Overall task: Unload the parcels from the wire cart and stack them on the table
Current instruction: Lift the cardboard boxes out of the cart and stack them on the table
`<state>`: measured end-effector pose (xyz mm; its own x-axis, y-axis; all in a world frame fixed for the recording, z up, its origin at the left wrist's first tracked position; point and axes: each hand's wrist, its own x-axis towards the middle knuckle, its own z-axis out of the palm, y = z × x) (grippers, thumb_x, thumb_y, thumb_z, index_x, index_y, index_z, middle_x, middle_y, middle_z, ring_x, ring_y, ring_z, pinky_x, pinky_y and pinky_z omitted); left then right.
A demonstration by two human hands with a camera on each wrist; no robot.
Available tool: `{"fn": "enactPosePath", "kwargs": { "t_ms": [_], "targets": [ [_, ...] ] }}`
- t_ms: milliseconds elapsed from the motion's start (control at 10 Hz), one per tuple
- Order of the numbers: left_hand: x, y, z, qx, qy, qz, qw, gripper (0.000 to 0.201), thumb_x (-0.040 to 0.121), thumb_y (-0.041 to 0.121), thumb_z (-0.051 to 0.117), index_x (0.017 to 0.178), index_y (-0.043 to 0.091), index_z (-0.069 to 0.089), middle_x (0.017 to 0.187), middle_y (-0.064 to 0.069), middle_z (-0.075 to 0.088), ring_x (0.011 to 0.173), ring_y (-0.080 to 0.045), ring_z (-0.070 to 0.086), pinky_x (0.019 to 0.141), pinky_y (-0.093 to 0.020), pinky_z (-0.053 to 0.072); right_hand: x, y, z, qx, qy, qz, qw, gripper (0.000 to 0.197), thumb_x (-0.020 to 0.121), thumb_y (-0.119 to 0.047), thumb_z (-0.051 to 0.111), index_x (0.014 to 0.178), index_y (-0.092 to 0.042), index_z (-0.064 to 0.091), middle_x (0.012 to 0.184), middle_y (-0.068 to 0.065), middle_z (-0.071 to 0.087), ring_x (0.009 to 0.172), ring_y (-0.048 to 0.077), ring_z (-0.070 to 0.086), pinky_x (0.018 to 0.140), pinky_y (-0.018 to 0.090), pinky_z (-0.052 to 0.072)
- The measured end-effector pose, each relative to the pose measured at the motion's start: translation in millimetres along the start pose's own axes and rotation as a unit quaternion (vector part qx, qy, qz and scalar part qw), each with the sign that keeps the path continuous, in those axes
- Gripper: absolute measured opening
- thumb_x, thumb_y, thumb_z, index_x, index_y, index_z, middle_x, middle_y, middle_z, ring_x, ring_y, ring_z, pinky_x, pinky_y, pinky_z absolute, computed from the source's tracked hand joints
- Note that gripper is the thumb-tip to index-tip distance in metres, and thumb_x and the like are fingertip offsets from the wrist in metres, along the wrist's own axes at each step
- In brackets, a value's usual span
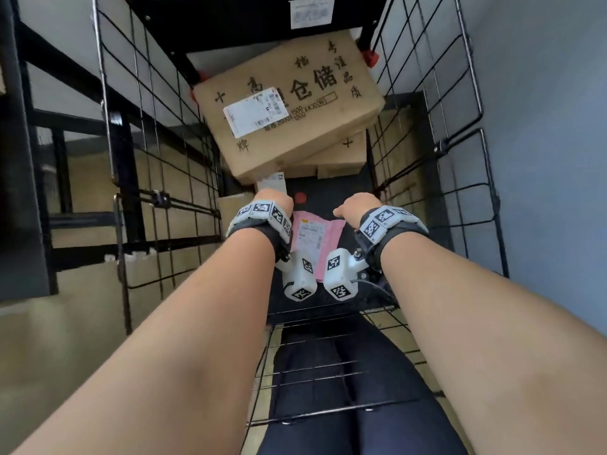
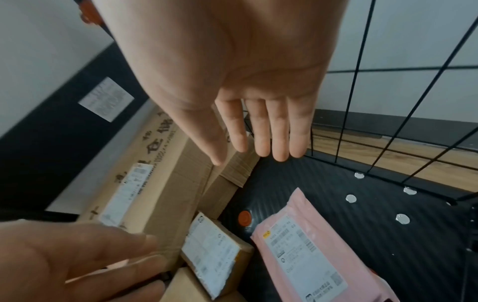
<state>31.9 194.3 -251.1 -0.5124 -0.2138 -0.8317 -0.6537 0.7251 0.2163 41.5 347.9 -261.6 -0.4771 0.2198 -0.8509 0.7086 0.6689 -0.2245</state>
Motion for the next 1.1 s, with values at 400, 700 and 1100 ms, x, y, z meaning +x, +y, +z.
{"fn": "enactPosePath", "kwargs": {
  "t_ms": [400, 700, 1100],
  "targets": [
    [96, -65, 96, 0.010, -0.041, -0.049, 0.998, 0.053, 0.091, 0.014, 0.048, 0.143, 0.015, 0.038, 0.141, -0.010, 0.046, 0.123, -0.029, 0.050, 0.098, -0.035, 0.042, 95, 33, 61, -0.112, -0.024, 0.062, 0.992, 0.032, 0.095, -0.020, 0.048, 0.121, -0.004, 0.057, 0.086, 0.007, 0.055, 0.079, 0.023, 0.058, 0.069, 0.030, 0.042],
    [110, -89, 125, -0.028, -0.054, -0.070, 0.996, 0.059, 0.091, 0.009, 0.042, 0.148, 0.021, 0.030, 0.146, -0.009, 0.040, 0.128, -0.029, 0.046, 0.098, -0.031, 0.040, 130, 50, 113, -0.030, -0.054, 0.076, 0.995, 0.028, 0.092, -0.020, 0.061, 0.114, -0.003, 0.058, 0.104, 0.011, 0.066, 0.098, 0.027, 0.064, 0.075, 0.031, 0.050],
    [106, -82, 125, -0.026, -0.034, -0.044, 0.998, 0.051, 0.089, 0.004, 0.040, 0.140, 0.014, 0.042, 0.144, -0.010, 0.042, 0.129, -0.030, 0.044, 0.099, -0.032, 0.039, 146, 61, 134, 0.114, -0.019, 0.176, 0.978, 0.061, 0.085, -0.016, 0.067, 0.135, -0.004, 0.034, 0.118, 0.018, 0.059, 0.102, 0.035, 0.063, 0.090, 0.042, 0.052]
  ]
}}
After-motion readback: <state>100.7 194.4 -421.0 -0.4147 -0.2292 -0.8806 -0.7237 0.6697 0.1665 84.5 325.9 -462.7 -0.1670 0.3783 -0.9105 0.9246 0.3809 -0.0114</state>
